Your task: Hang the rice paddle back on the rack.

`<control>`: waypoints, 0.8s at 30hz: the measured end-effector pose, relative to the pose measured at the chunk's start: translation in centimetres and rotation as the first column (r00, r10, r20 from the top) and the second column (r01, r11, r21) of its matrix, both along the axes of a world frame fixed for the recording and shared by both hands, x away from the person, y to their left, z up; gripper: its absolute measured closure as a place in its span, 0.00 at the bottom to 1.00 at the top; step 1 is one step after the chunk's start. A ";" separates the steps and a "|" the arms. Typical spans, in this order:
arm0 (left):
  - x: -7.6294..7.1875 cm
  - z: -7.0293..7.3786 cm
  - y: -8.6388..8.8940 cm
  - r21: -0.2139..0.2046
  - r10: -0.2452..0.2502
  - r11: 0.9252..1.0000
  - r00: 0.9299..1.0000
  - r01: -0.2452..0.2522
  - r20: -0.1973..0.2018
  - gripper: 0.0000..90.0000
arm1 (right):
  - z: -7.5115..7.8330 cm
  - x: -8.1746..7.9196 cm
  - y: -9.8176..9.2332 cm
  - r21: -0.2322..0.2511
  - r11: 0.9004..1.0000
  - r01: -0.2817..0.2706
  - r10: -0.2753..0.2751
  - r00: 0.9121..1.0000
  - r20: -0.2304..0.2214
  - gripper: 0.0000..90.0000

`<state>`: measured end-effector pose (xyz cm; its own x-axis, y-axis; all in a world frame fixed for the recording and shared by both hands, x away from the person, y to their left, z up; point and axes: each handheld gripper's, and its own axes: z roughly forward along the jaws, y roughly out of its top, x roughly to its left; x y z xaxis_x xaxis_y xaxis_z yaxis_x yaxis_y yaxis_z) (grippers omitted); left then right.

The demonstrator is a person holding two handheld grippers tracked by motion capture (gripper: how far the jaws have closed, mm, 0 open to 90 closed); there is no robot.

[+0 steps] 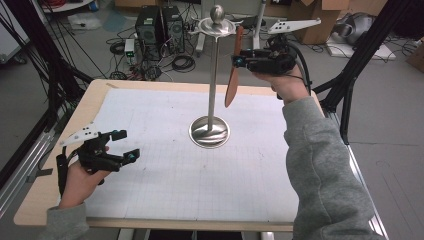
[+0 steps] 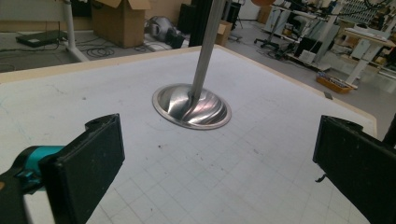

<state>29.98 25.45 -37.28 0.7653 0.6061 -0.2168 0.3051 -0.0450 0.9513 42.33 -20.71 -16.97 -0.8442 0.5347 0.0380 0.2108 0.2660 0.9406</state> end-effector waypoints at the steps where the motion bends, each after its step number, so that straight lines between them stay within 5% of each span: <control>1: 0.0 0.0 0.0 -0.002 -0.001 1.000 1.000 0.001 -0.002 0.03 | -0.1 0.1 0.0 -0.002 1.000 -0.001 0.001 1.000 -0.003 0.72; 24: 0.0 -0.1 -0.2 0.011 -0.004 1.000 1.000 0.004 -0.003 0.03 | -0.6 0.1 0.4 0.011 1.000 -0.008 0.008 1.000 -0.013 0.71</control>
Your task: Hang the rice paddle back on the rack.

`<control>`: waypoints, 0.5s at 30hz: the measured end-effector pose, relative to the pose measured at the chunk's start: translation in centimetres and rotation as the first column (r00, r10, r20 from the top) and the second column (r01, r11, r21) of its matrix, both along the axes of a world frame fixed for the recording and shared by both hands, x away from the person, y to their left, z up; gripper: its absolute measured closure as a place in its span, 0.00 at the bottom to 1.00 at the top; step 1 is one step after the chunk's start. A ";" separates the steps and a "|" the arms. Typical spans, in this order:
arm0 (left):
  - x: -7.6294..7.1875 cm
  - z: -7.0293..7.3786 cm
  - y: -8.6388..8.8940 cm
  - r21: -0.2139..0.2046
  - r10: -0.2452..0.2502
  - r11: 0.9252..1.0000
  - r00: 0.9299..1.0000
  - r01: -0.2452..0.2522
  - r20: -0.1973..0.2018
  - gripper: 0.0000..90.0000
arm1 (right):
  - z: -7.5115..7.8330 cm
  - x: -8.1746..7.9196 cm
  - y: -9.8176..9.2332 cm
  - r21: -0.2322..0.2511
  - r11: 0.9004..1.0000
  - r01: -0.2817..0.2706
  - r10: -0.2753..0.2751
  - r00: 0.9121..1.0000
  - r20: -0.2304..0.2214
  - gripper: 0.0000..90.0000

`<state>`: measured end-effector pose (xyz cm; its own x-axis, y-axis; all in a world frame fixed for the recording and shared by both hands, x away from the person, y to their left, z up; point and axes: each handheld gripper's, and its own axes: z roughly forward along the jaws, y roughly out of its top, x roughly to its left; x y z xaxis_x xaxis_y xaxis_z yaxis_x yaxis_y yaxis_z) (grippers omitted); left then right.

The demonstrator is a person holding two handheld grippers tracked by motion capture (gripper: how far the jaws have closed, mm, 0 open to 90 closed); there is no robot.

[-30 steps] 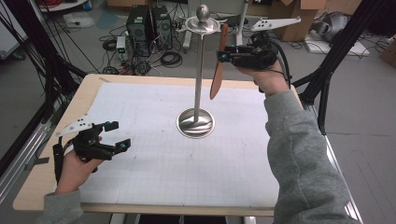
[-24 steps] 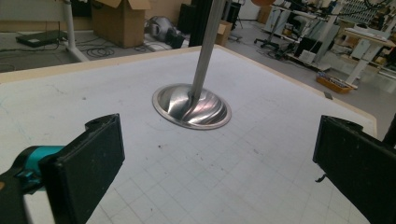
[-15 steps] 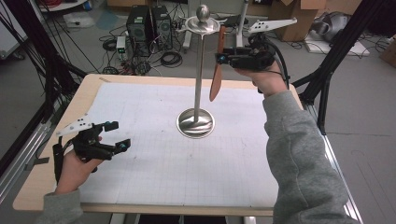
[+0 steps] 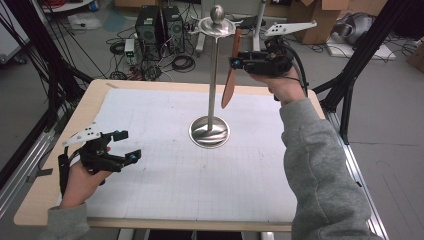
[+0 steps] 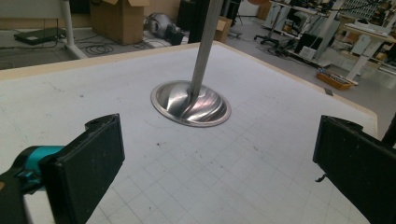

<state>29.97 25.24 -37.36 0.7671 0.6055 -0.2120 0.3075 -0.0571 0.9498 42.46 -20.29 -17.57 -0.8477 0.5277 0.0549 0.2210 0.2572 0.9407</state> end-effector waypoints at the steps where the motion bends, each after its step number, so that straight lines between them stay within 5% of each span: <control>1: 0.0 0.0 0.0 -0.002 0.001 1.000 1.000 -0.001 0.000 0.03 | 0.0 0.0 -0.1 0.001 1.000 -0.004 0.004 1.000 0.000 0.70; 8: 0.0 0.0 -0.1 -0.004 0.001 1.000 1.000 -0.001 -0.002 0.03 | -0.1 -0.6 -0.7 0.016 1.000 0.013 -0.013 1.000 0.019 0.59; 15: 0.0 0.1 -0.1 -0.004 -0.002 1.000 1.000 0.002 0.002 0.03 | -0.9 -1.1 -1.0 0.017 1.000 0.004 -0.004 1.000 0.012 0.35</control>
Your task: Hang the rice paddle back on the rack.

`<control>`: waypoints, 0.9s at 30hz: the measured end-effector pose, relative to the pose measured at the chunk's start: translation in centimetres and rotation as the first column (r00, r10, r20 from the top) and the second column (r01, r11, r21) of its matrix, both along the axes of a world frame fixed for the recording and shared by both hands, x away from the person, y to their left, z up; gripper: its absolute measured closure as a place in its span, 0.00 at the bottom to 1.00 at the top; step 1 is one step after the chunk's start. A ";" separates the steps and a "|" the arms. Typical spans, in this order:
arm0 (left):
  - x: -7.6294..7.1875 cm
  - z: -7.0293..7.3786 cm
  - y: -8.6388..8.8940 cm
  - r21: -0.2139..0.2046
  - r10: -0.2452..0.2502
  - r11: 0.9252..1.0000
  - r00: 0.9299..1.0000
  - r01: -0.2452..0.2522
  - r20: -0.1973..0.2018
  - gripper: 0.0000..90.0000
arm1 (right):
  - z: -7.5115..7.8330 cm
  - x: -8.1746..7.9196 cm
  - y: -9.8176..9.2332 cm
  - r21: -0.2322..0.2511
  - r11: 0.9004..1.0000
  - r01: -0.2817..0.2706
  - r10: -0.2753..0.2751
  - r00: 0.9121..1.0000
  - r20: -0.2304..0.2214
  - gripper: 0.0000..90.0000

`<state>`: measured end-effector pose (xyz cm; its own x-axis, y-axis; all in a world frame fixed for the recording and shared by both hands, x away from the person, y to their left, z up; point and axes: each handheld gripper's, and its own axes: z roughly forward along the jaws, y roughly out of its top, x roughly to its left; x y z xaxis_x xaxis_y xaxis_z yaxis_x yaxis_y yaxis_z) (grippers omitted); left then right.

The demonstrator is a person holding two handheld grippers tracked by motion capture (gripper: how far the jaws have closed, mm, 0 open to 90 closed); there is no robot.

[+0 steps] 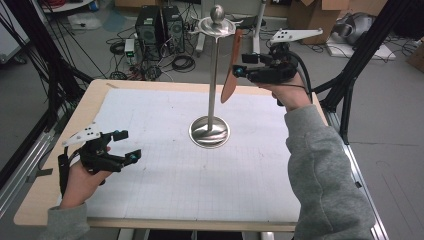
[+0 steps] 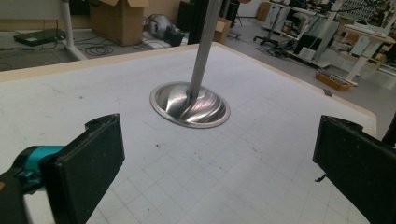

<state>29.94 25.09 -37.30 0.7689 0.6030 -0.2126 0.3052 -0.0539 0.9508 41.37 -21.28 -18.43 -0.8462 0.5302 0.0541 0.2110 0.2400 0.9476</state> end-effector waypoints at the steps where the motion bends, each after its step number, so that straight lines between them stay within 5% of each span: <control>1: 0.0 0.0 -0.1 0.000 0.000 1.000 1.000 0.000 -0.001 0.03 | -0.1 -0.1 -0.1 0.001 1.000 -0.002 0.002 1.000 0.002 0.33; 8: 0.5 0.1 -0.4 -0.007 -0.015 1.000 1.000 0.015 0.000 0.03 | -0.6 -0.7 -0.4 0.006 1.000 0.008 -0.008 1.000 -0.001 0.15; 27: 1.3 0.2 -0.9 -0.028 -0.025 0.999 1.000 0.025 0.012 0.03 | -4.5 -2.9 -1.8 -0.046 0.996 0.071 -0.069 0.997 0.041 0.11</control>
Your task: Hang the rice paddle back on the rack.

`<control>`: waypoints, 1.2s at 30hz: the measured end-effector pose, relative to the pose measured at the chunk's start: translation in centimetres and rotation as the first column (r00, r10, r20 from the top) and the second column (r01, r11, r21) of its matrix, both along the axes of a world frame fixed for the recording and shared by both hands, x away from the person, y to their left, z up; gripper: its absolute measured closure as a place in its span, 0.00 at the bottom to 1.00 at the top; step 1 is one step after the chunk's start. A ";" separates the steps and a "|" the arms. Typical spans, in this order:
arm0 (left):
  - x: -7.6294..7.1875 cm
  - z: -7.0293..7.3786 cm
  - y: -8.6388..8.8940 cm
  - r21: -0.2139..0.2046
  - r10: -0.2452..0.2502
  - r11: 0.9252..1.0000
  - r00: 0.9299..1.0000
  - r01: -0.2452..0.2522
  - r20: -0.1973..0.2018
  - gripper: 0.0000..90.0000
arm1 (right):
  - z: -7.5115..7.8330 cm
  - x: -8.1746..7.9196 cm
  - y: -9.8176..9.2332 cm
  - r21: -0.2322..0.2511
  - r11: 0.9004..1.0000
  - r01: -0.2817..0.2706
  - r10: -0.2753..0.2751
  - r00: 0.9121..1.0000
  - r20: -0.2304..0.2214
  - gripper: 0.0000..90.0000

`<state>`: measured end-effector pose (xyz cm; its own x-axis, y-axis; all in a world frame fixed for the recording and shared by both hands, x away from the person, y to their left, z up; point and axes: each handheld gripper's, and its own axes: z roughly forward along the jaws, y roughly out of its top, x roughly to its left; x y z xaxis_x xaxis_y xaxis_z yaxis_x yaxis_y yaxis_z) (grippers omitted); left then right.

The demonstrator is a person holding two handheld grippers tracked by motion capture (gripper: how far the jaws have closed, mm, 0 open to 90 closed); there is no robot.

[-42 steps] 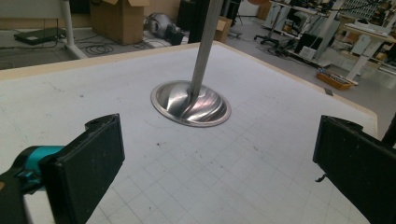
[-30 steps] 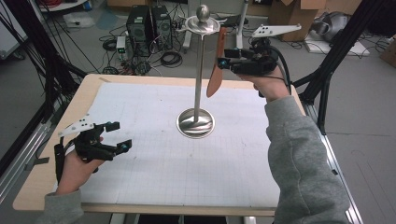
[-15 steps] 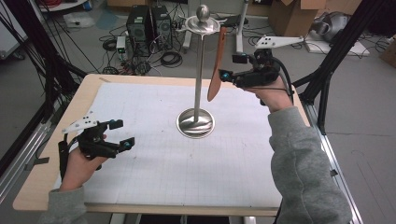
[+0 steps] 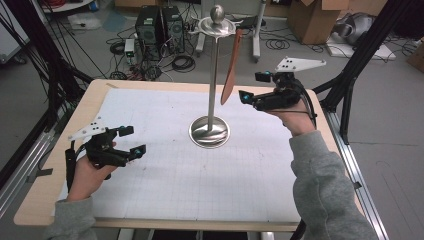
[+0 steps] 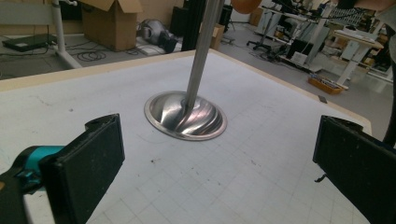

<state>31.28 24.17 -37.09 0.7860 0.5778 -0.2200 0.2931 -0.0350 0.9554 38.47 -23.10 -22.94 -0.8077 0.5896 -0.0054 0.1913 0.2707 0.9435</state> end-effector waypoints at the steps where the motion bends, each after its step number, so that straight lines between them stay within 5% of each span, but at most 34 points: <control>1: 0.0 0.0 0.0 0.000 -0.004 1.000 1.000 0.004 0.006 0.03 | -0.2 -0.1 0.0 -0.006 1.000 0.002 -0.002 1.000 -0.002 0.11; 10: -0.1 0.0 -0.3 0.005 -0.027 1.000 1.000 0.027 0.011 0.03 | -2.0 -1.3 -0.8 0.020 1.000 0.016 -0.016 1.000 0.009 0.11; 25: 0.0 -0.1 -0.4 0.014 -0.028 1.000 1.000 0.028 0.012 0.03 | -5.4 -2.5 -2.8 0.111 0.994 0.002 0.003 0.999 -0.048 0.11; 36: 0.0 -0.4 -0.5 0.022 -0.025 0.999 1.000 0.025 0.005 0.03 | -7.4 -3.5 -3.9 0.092 0.995 0.045 -0.042 0.999 -0.031 0.11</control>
